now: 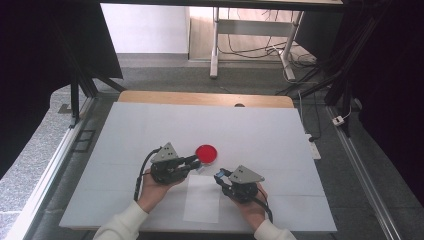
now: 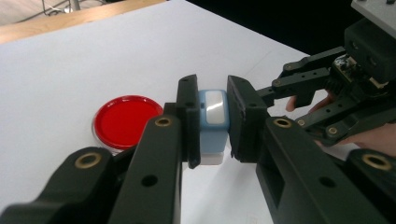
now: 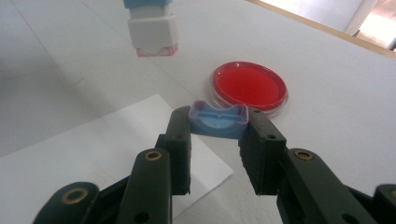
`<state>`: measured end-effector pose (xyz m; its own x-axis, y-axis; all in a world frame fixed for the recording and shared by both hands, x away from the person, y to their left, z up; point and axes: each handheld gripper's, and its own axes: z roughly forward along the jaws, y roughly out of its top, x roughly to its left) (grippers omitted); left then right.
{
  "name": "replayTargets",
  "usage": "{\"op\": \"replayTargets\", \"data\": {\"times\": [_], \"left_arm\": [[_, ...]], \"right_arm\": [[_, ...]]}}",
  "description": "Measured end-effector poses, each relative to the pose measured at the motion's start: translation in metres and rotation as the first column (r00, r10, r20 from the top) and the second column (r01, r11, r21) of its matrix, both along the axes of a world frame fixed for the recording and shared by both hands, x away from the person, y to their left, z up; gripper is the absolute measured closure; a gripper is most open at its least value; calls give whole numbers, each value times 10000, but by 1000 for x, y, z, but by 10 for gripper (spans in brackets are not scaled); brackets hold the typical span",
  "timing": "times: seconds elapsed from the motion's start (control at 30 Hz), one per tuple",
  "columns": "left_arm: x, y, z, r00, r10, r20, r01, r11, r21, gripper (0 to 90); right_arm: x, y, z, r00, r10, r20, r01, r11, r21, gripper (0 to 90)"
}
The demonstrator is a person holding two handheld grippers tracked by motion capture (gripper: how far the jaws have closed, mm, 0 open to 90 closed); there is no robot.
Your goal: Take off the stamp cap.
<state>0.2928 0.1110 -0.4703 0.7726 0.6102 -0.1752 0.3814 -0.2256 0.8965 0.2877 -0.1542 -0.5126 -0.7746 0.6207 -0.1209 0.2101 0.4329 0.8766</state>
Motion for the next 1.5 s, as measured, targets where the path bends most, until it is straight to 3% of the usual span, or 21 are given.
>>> {"op": "replayTargets", "data": {"times": [0.47, 0.67, 1.2, 1.5], "left_arm": [[0, 7, 2, 9998, 144, 128, -144, 9999, -32, 755], [-1, 7, 3, 9998, 66, 162, -65, 10000, -58, 754], [0, 4, 5, 9997, -143, 192, 138, 9996, 242, 753], [4, 3, 9, 9996, -220, 170, 213, 9991, 356, 753]], "right_arm": [[-4, -36, 6, 9993, -49, -371, 60, 9995, 302, 644], [-8, -50, 9, 9997, -78, -247, 85, 9996, 281, 644], [-10, -94, 9, 9951, -937, -302, 945, 9952, 265, 644], [-8, -95, 8, 9958, -873, -258, 877, 9961, 133, 643]]}}
